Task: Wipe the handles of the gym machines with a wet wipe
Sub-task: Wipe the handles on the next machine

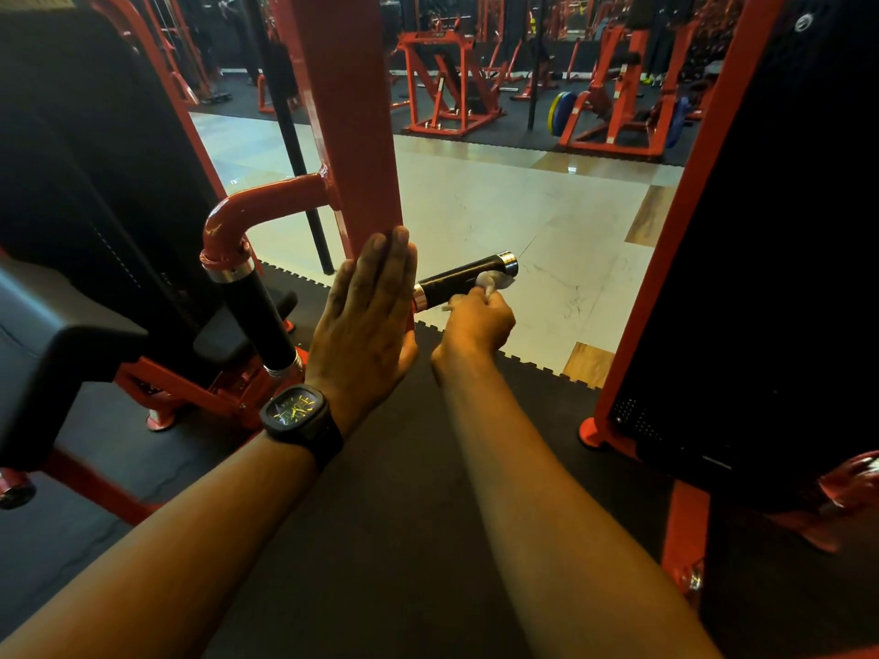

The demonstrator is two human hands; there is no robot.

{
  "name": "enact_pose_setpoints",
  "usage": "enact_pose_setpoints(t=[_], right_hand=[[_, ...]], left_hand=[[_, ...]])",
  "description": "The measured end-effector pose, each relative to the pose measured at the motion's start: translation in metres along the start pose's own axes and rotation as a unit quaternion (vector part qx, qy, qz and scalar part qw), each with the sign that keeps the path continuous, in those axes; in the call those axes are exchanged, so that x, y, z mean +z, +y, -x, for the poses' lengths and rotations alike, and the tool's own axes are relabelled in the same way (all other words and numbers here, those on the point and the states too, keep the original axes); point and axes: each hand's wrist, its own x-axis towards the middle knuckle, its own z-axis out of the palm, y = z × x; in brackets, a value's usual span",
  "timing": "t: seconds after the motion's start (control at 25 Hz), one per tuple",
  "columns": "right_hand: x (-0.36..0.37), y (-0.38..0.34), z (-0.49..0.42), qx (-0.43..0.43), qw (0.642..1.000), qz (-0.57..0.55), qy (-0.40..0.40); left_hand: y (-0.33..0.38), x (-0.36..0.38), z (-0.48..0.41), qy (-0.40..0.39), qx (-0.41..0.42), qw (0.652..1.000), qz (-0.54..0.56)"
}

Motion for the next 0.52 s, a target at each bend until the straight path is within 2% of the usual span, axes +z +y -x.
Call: enact_pose_setpoints(t=[0.16,0.28,0.4,0.44,0.48,0.52], right_hand=[[-0.0011,0.0049,0.0079,0.015,0.999,-0.013,-0.036],[-0.0017,-0.0031,0.0029,0.030,0.999,-0.024,0.002],[-0.0046,0.0000,0.0056,0.058,0.996,-0.063,-0.040],[-0.0044,0.0017,0.0099,0.047,0.996,-0.048,-0.056],[-0.0046,0.0044,0.0101,0.001,0.999,-0.004,-0.050],[-0.0067,0.0055,0.0073,-0.087,0.994,0.061,-0.028]], left_hand=[[-0.0019,0.0007,0.0013,0.016,-0.005,1.000,0.011],[-0.0028,0.0000,0.0003,0.008,0.010,1.000,0.008],[-0.0028,0.0018,0.0006,0.014,0.005,1.000,0.007],[-0.0022,0.0018,0.0005,0.015,0.001,1.000,0.010],[-0.0015,0.0016,0.0001,0.015,0.000,1.000,0.011],[-0.0013,0.0013,-0.0004,0.016,0.002,1.000,0.011]])
